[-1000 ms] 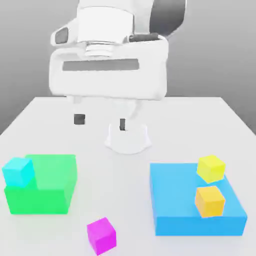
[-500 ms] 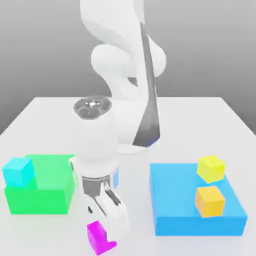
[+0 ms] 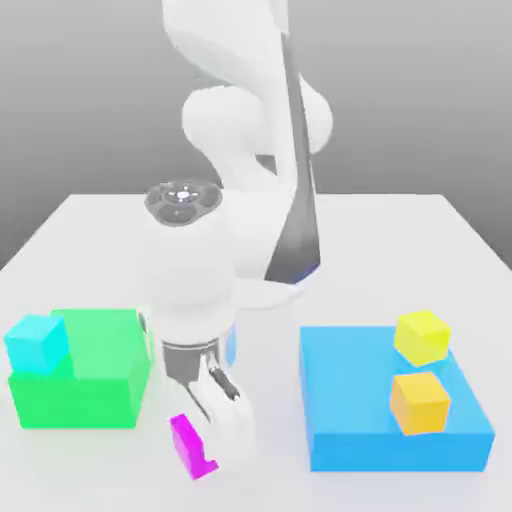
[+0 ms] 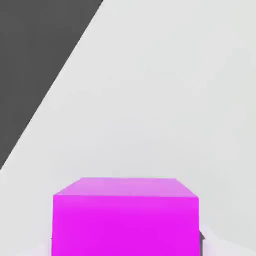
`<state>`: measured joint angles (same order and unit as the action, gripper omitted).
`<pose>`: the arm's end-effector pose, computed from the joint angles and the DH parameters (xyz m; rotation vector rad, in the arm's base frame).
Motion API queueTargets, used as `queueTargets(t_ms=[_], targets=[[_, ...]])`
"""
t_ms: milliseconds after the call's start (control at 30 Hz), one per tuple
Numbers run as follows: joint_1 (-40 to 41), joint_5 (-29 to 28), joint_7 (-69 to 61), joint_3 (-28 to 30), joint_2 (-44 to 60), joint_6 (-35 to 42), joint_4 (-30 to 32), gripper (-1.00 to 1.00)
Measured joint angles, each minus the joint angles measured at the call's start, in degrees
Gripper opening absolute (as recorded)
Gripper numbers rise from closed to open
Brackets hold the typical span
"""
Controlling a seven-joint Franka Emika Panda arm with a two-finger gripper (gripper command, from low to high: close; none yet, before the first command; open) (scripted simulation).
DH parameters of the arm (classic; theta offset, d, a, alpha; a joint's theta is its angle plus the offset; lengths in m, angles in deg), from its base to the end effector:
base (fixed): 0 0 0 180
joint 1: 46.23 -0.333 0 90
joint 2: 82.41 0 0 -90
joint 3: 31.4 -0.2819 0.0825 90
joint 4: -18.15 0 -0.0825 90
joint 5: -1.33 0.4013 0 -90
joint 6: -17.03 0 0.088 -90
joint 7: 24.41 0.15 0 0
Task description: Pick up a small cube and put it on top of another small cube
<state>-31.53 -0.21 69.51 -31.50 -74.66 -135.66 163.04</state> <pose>0.4506 -0.1171 0.1328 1.8601 -2.5208 0.0132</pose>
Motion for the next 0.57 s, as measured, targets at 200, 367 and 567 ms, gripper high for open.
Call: queueTargets(t_ms=[200,367,567], targets=[[11.47,-0.53,-7.13,6.89,-11.77,11.34,0.40,-1.00],[15.46,-0.66,-11.52,11.00,-16.17,14.47,1.55,-1.00],[15.52,0.42,-12.59,11.45,-11.76,8.48,3.19,1.00]])
